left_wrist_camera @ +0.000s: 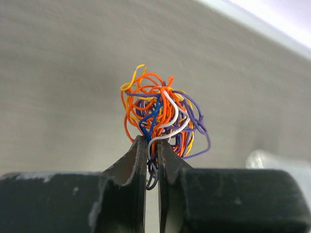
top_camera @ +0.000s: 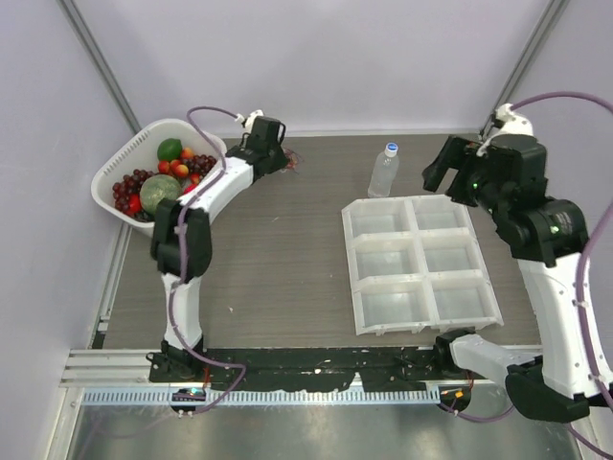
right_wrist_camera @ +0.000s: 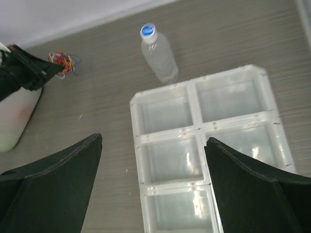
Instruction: Untangle the cables
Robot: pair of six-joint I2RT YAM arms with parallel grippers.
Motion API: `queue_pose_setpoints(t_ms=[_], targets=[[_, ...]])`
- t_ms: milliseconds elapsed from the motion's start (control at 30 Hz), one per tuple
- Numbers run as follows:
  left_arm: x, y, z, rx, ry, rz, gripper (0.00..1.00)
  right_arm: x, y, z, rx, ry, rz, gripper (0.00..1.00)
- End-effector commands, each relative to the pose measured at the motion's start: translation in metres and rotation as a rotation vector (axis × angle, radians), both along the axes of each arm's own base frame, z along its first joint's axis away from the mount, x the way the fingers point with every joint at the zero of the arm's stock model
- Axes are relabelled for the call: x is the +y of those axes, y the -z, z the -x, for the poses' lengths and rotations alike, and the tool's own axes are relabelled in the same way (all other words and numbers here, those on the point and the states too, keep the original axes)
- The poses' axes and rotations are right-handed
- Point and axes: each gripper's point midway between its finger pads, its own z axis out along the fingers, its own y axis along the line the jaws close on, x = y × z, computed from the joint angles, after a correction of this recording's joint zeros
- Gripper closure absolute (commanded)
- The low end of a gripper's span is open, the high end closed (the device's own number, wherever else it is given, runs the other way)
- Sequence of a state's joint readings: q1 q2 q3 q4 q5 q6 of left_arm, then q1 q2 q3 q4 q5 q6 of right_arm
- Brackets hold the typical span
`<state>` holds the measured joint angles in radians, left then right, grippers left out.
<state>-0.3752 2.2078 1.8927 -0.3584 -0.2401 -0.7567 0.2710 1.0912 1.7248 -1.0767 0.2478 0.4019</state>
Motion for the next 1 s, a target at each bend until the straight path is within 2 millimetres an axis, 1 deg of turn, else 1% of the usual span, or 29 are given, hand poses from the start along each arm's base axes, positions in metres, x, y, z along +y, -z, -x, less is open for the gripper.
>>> queue_pose_setpoints(t_ms=[0,33,67,100,133,167,200,233,267,300,333,367,400,433,467,500,533,567,600,633,700,733,767,800,833,867,900,933,967], targets=[[-0.017,-0.065,0.093,-0.01,0.182,0.085,0.99,0.055,0.042,-0.003,0.122,-0.254,-0.119,0.11],[-0.017,-0.066,0.116,0.017,0.211,0.102,1.0,0.068,0.058,-0.003,0.159,-0.302,-0.169,0.12],[-0.018,-0.057,0.141,0.067,0.238,0.127,1.0,0.075,0.062,-0.003,0.165,-0.323,-0.196,0.21],[-0.022,-0.051,0.168,0.118,0.287,0.181,1.0,0.088,0.076,-0.003,0.194,-0.371,-0.247,0.25],[-0.026,-0.046,0.19,0.157,0.325,0.235,1.0,0.096,0.084,-0.004,0.211,-0.393,-0.271,0.32],[-0.027,-0.042,0.21,0.18,0.354,0.274,1.0,0.112,0.096,-0.003,0.226,-0.454,-0.309,0.34],[-0.026,-0.04,0.227,0.203,0.372,0.306,1.0,0.12,0.103,-0.003,0.234,-0.476,-0.322,0.35],[-0.023,-0.033,0.243,0.227,0.377,0.323,1.0,0.134,0.11,-0.002,0.231,-0.509,-0.338,0.36],[-0.023,-0.032,0.254,0.232,0.389,0.344,1.0,0.139,0.115,-0.004,0.238,-0.517,-0.343,0.36],[-0.019,-0.026,0.263,0.243,0.392,0.346,1.0,0.15,0.118,-0.005,0.233,-0.534,-0.355,0.36],[-0.017,-0.022,0.271,0.253,0.397,0.346,1.0,0.157,0.123,-0.007,0.241,-0.546,-0.355,0.36],[-0.014,-0.017,0.278,0.276,0.395,0.34,1.0,0.168,0.124,-0.005,0.244,-0.574,-0.359,0.36],[-0.011,-0.013,0.285,0.3,0.397,0.334,1.0,0.176,0.133,-0.007,0.274,-0.582,-0.355,0.36],[-0.011,-0.009,0.291,0.327,0.402,0.335,0.97,0.188,0.135,-0.002,0.284,-0.614,-0.348,0.36],[-0.01,-0.008,0.296,0.342,0.411,0.334,0.89,0.195,0.145,-0.003,0.313,-0.619,-0.338,0.36],[-0.008,-0.008,0.301,0.353,0.416,0.326,0.74,0.208,0.153,0.0,0.334,-0.645,-0.336,0.36],[-0.004,-0.009,0.305,0.355,0.412,0.318,0.63,0.22,0.159,0.005,0.34,-0.673,-0.336,0.36],[0.001,-0.011,0.308,0.342,0.402,0.301,0.51,0.226,0.168,0.005,0.356,-0.681,-0.332,0.36],[0.006,-0.014,0.312,0.33,0.393,0.288,0.42,0.235,0.175,0.009,0.363,-0.698,-0.334,0.36],[0.012,-0.018,0.315,0.315,0.381,0.273,0.38,0.241,0.185,0.01,0.385,-0.703,-0.33,0.36],[0.02,-0.02,0.323,0.312,0.368,0.252,0.35,0.26,0.205,0.018,0.423,-0.755,-0.321,0.36],[0.024,-0.02,0.326,0.314,0.366,0.238,0.34,0.268,0.212,0.021,0.428,-0.772,-0.303,0.36],[0.028,-0.018,0.33,0.332,0.361,0.224,0.35,0.275,0.223,0.022,0.448,-0.781,-0.287,0.36],[0.034,-0.016,0.334,0.359,0.35,0.204,0.35,0.285,0.225,0.023,0.441,-0.803,-0.288,0.37],[0.038,-0.014,0.335,0.375,0.342,0.192,0.36,0.291,0.238,0.022,0.466,-0.806,-0.277,0.39],[0.039,-0.011,0.335,0.394,0.341,0.19,0.38,0.298,0.24,0.021,0.457,-0.816,-0.274,0.41],[0.039,-0.01,0.334,0.401,0.343,0.193,0.4,0.3,0.254,0.019,0.486,-0.807,-0.262,0.44],[0.035,-0.006,0.333,0.418,0.357,0.204,0.44,0.303,0.258,0.018,0.482,-0.814,-0.26,0.47],[0.029,-0.003,0.332,0.434,0.37,0.226,0.47,0.305,0.268,0.018,0.505,-0.816,-0.25,0.51]])
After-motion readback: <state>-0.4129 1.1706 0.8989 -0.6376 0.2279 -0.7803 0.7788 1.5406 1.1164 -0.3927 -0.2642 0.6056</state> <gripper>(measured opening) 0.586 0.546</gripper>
